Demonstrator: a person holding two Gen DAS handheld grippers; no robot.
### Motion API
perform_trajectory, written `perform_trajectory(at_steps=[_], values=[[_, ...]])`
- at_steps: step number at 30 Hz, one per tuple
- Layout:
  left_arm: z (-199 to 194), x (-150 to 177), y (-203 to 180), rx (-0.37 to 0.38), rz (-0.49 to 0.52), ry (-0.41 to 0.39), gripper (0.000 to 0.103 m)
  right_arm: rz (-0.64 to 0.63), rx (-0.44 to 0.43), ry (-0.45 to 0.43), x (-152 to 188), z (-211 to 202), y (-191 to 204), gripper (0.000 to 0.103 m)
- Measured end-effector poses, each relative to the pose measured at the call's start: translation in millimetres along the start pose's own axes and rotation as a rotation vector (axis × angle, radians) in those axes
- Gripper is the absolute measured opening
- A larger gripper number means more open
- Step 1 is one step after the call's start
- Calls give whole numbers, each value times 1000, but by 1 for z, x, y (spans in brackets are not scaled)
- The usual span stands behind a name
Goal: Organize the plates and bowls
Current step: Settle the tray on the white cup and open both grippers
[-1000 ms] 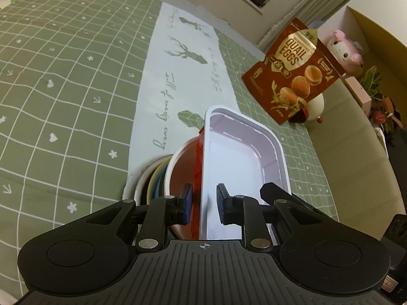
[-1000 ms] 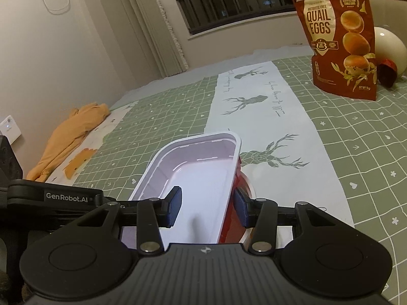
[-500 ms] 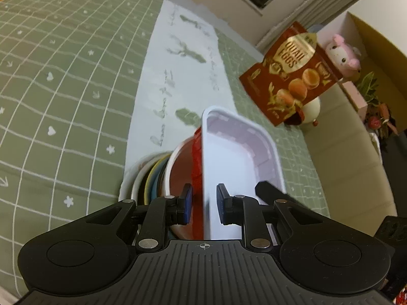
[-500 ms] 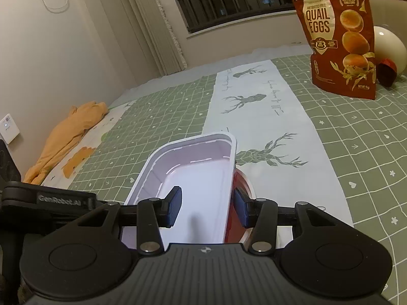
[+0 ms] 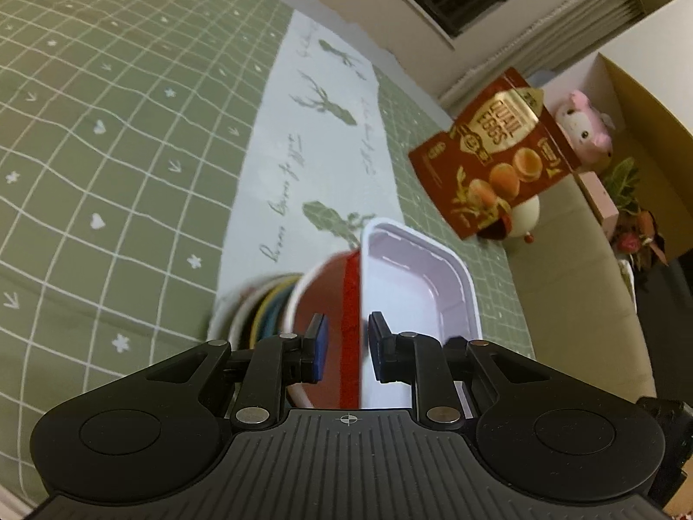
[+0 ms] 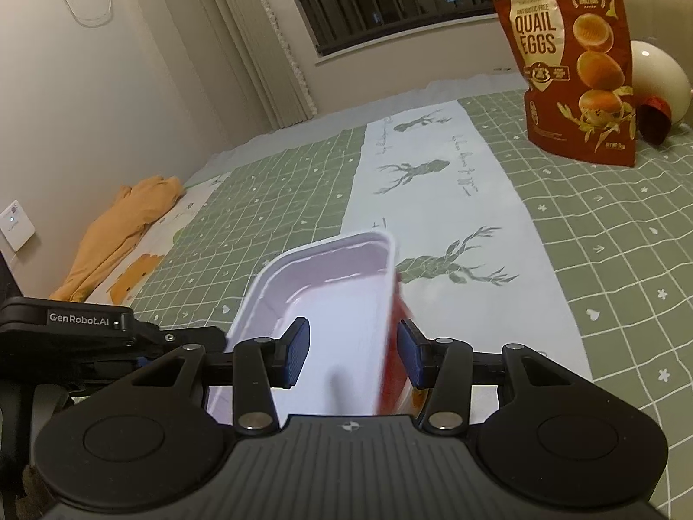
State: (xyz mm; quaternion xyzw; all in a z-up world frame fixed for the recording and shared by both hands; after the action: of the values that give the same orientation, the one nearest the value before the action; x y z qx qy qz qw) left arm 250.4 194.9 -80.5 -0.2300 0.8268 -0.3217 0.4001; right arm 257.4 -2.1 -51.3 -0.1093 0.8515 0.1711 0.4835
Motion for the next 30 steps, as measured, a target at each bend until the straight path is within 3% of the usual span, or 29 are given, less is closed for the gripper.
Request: perform_trajectory(at_steps=[15, 21, 30], values=[[-15, -7, -5, -1, 27, -64, 22, -42, 47, -44, -6, 3, -3, 46], [-5, 3, -16, -1, 53, -13, 22, 11, -24, -11, 0, 0, 1, 45], [7, 3, -14, -11, 52, 3, 22, -5, -25, -7, -2, 11, 1, 46]])
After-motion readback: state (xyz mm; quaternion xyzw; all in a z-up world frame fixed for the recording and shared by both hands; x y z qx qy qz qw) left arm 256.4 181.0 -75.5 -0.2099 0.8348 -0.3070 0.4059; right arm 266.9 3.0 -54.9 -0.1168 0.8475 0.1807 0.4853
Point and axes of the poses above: each gripper's, at about its wrist camera, not at the fingertips, and z roughly the way its jaws point, y to its left, x to its underside, the point moved 10 cm from there along z, roughly the way its jaws point, and after that the axes turned 8 degrees about -y, right-handed, at the moved point
